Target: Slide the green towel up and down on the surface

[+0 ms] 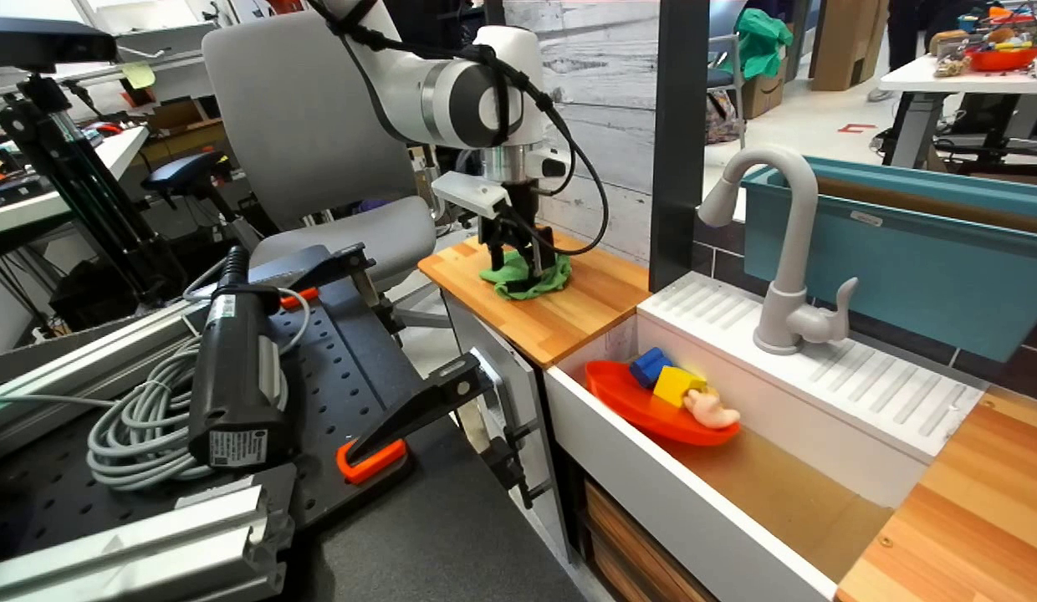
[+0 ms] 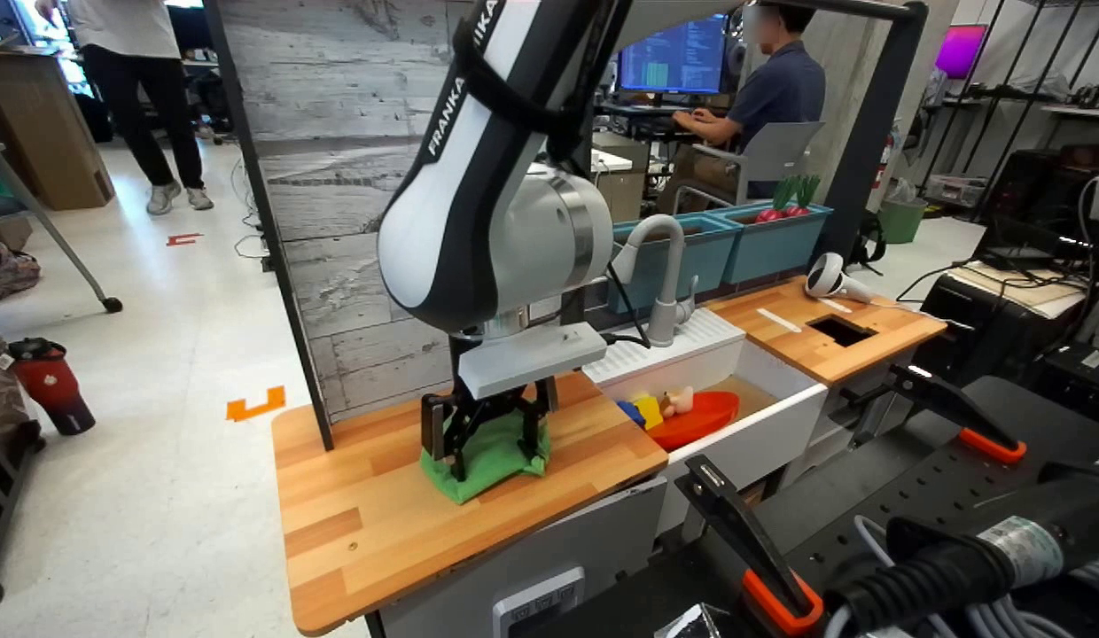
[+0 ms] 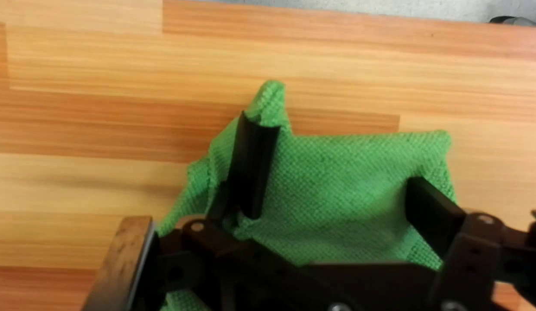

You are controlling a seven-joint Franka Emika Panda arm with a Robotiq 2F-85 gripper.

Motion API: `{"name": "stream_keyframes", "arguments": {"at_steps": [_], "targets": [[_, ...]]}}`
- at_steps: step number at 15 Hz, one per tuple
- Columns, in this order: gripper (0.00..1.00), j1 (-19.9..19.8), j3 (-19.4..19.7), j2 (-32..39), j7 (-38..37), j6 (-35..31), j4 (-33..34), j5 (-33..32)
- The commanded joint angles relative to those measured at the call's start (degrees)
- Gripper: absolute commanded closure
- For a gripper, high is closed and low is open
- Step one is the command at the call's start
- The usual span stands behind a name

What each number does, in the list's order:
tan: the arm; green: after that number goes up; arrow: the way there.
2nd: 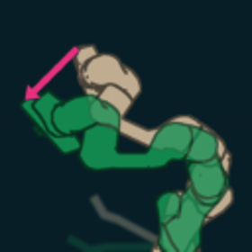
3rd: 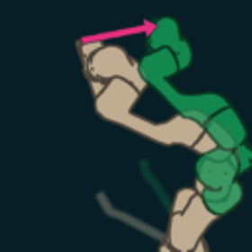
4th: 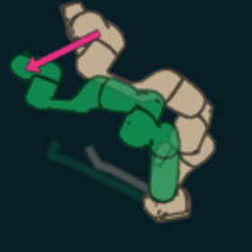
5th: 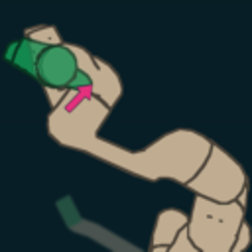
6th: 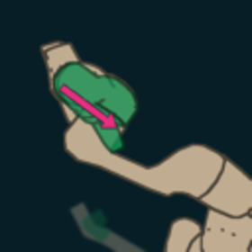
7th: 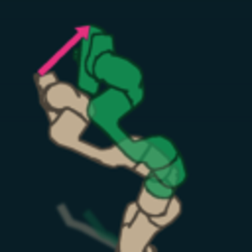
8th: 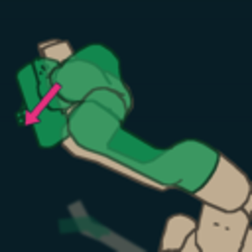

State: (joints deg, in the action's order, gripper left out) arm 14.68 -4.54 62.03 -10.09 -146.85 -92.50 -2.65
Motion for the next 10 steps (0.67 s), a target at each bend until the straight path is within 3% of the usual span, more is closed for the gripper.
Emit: {"name": "stream_keyframes", "arguments": {"at_steps": [1,10], "targets": [[0.0,-0.6,0.2,2.9,0.1,-0.7,5.7,1.7],[0.0,-4.2,1.3,3.1,-0.2,-1.6,8.7,4.5]]}}
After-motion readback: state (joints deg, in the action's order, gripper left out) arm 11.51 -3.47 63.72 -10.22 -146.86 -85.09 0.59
